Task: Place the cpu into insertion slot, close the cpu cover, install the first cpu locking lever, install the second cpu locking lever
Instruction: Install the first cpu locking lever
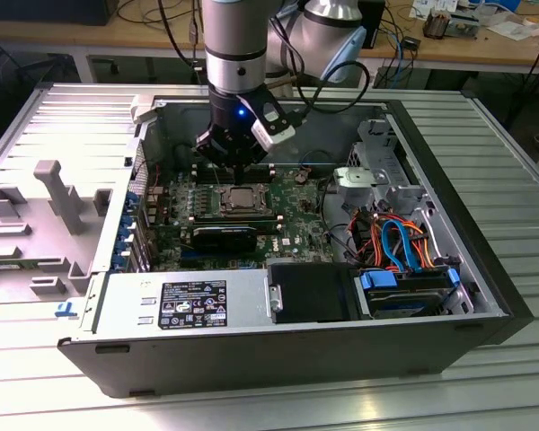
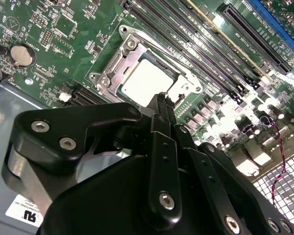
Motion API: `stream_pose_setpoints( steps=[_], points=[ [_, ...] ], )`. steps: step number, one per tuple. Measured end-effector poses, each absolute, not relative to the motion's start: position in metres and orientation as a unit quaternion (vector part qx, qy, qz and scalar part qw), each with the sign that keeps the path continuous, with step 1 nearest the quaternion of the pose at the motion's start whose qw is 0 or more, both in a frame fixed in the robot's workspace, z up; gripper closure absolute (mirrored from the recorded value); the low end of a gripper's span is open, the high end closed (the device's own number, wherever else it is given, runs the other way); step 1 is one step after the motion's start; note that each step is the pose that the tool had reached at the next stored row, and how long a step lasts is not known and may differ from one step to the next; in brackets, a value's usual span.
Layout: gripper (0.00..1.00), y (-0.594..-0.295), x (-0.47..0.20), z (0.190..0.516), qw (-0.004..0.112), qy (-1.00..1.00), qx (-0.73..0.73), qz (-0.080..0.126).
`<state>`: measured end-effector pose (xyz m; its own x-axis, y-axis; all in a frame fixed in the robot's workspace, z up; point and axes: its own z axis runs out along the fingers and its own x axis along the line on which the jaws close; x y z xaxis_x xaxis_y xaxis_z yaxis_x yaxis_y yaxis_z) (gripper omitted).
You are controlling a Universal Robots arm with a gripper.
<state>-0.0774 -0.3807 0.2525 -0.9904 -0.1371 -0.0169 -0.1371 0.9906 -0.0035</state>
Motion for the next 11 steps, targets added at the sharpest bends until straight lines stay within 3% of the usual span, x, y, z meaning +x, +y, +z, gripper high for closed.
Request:
stream_pose_setpoints(
  steps=[11],
  points=[
    [0.89, -0.381, -0.093, 0.255, 0.012, 0.998, -0.066, -0.002]
  ],
)
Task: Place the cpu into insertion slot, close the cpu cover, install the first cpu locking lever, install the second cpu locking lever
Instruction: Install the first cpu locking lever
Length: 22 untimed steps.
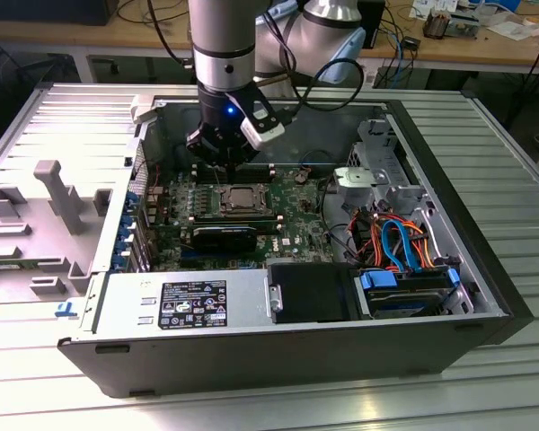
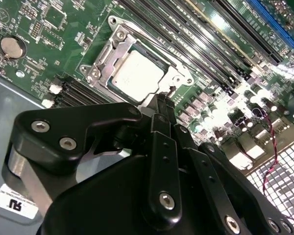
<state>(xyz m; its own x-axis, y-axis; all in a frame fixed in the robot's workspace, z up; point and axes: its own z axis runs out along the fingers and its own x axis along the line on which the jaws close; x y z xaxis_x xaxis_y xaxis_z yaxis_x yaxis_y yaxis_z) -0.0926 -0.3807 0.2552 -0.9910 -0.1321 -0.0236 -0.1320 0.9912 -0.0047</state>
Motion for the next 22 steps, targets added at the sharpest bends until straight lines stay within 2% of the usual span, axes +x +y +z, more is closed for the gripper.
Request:
stream_pose_setpoints(
  steps=[15, 22],
  points=[
    [0.89, -0.378, -0.127, 0.258, 0.019, 0.998, -0.065, -0.002],
    [0.89, -0.366, -0.139, 0.259, 0.022, 0.998, -0.065, -0.002]
  ],
)
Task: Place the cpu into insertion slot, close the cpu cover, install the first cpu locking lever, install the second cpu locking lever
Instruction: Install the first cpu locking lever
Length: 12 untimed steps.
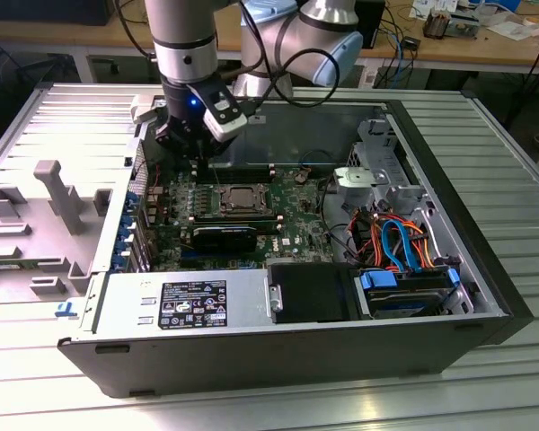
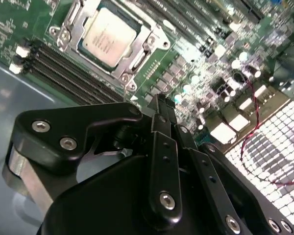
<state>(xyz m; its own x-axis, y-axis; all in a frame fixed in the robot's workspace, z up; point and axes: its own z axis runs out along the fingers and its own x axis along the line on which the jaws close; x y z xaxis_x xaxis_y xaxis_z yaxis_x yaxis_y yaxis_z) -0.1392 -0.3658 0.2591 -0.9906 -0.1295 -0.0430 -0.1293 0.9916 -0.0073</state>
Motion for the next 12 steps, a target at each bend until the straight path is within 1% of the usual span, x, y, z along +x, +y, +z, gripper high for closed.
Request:
stream_pose_setpoints(
  steps=[4, 9, 12],
  points=[
    [0.89, -0.358, -0.142, 0.262, 0.023, 0.998, -0.065, -0.002],
    [0.89, -0.341, -0.142, 0.263, 0.023, 0.998, -0.065, -0.003],
    [0.89, -0.338, -0.142, 0.263, 0.023, 0.998, -0.065, -0.003]
  ],
)
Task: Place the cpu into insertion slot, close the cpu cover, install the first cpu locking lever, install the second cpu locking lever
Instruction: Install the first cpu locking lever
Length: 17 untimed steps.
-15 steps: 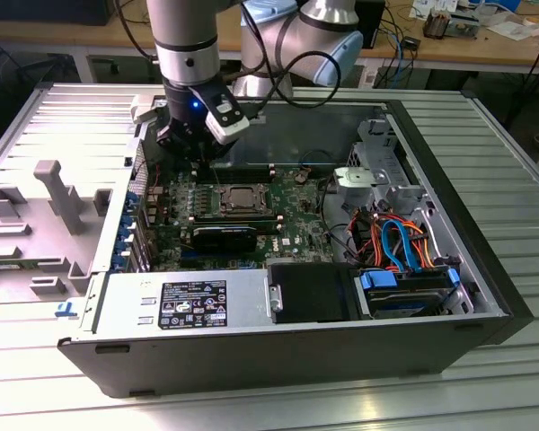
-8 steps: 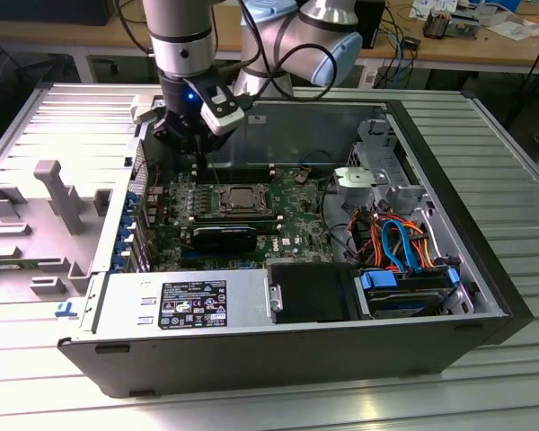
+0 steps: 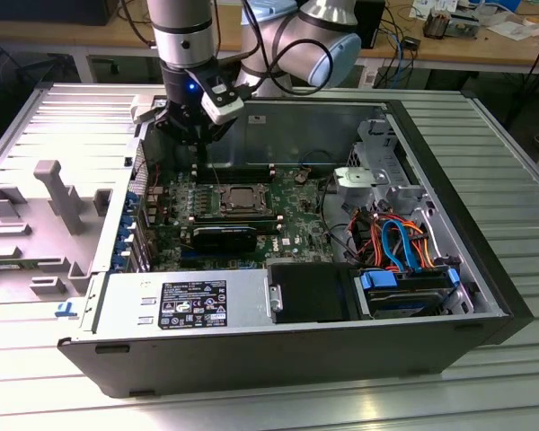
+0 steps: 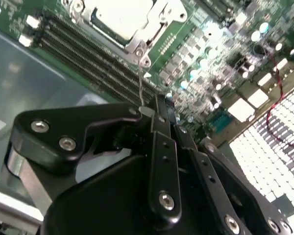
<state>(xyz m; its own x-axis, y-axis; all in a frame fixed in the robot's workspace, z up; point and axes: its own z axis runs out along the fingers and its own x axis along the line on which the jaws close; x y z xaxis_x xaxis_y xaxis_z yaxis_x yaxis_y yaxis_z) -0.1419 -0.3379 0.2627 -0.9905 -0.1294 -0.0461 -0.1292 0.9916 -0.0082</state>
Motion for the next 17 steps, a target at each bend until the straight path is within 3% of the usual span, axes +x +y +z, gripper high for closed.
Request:
stream_pose_setpoints(
  steps=[17],
  points=[
    [0.89, -0.338, -0.112, 0.263, 0.023, 0.998, -0.065, -0.003]
  ],
)
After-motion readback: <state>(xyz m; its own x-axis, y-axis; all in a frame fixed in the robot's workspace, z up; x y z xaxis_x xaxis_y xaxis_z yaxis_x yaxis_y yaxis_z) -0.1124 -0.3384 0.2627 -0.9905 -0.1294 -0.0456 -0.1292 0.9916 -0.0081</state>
